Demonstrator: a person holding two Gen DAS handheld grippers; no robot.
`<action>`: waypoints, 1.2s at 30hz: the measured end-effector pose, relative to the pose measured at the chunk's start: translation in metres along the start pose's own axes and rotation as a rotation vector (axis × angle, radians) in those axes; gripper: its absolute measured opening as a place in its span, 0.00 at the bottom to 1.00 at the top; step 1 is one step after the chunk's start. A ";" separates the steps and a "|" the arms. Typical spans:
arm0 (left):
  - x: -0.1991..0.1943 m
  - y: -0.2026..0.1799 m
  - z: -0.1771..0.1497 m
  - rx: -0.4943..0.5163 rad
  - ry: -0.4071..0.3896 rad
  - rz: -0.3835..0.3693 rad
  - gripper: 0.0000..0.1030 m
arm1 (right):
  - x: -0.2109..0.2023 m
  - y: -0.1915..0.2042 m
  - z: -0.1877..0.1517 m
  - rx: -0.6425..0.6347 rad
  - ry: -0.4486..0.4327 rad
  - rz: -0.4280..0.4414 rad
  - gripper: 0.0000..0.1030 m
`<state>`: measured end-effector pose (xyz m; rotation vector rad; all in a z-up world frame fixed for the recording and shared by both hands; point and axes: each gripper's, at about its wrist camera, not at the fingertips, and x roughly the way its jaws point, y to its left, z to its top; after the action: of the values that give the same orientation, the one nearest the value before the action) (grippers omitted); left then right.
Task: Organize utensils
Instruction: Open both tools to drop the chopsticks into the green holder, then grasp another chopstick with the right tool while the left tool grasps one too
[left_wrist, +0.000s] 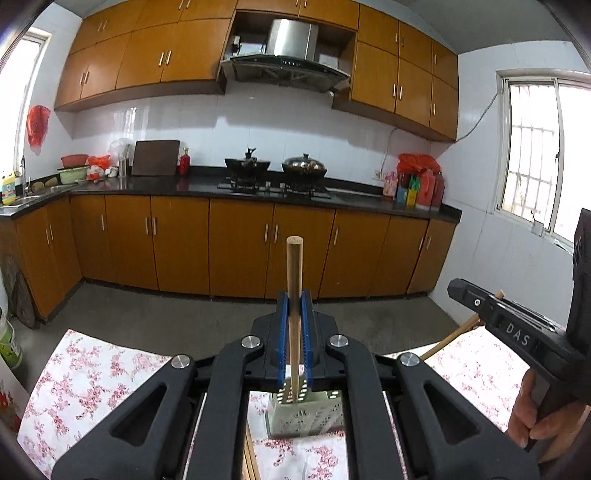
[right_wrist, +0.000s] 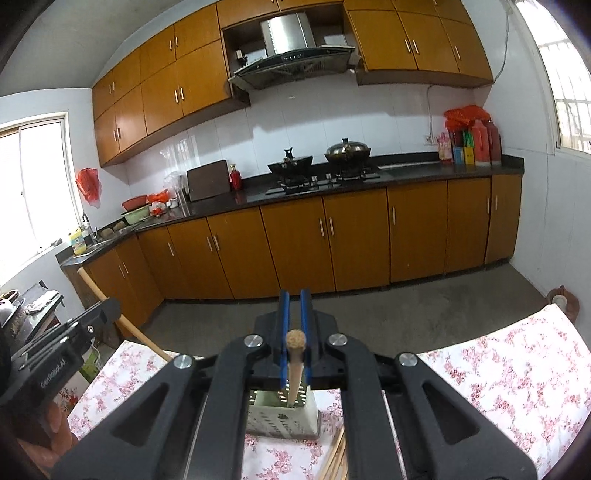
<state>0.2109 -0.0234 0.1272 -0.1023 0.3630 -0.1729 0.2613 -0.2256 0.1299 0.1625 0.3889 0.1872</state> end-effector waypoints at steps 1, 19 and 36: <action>0.000 0.001 0.000 -0.002 0.007 0.002 0.07 | -0.001 0.001 -0.001 0.002 0.000 0.000 0.09; -0.058 0.039 -0.008 -0.039 -0.035 0.066 0.29 | -0.078 -0.059 -0.044 0.067 -0.023 -0.144 0.35; -0.057 0.088 -0.162 -0.084 0.268 0.179 0.30 | 0.009 -0.057 -0.234 0.122 0.481 -0.104 0.16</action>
<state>0.1128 0.0622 -0.0151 -0.1294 0.6444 0.0062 0.1871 -0.2509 -0.0981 0.2166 0.8870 0.0978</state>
